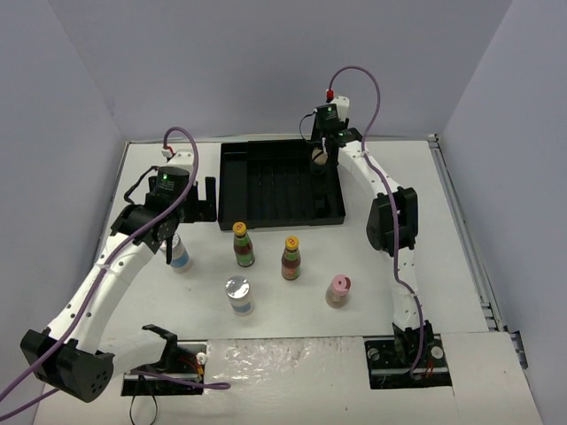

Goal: Organize the condiment bottles

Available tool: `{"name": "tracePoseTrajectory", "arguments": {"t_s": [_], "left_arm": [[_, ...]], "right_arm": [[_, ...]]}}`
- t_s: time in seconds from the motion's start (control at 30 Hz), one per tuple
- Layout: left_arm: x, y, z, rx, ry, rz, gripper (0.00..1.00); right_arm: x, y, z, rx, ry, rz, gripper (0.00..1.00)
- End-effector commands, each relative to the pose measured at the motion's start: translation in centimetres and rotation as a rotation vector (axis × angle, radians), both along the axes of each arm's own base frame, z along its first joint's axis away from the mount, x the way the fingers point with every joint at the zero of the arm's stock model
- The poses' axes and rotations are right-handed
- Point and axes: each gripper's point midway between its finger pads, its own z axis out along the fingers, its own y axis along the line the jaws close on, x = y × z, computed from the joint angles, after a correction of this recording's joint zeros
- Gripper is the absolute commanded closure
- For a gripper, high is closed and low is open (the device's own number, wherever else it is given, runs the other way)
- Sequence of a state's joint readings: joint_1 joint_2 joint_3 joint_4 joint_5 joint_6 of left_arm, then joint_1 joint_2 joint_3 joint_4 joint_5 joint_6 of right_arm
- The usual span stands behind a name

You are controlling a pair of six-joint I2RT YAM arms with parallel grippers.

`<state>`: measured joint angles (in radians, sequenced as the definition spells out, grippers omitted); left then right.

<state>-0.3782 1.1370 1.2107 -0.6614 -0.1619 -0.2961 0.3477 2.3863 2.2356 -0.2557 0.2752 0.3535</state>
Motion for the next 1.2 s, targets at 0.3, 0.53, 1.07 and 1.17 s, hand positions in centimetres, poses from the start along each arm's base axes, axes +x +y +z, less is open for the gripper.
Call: {"name": "tracePoseTrajectory", "arguments": {"t_s": [0.3, 0.53, 1.07, 1.17], "left_arm": [[1.2, -0.3, 1.6, -0.026, -0.066, 0.005, 0.03], [1.1, -0.3, 1.5, -0.025, -0.065, 0.004, 0.03], [1.1, -0.2, 1.2, -0.020, -0.061, 0.003, 0.03], [1.2, -0.2, 1.2, -0.023, -0.062, 0.007, 0.03]], "right_arm": [[0.4, -0.9, -1.4, -0.027, -0.018, -0.032, 1.00], [0.1, -0.9, -1.7, -0.031, -0.007, -0.027, 0.59], [-3.9, -0.4, 7.1, 0.025, -0.104, -0.028, 0.09], [-6.5, -0.5, 10.2, 0.020, -0.133, -0.030, 0.09]]}}
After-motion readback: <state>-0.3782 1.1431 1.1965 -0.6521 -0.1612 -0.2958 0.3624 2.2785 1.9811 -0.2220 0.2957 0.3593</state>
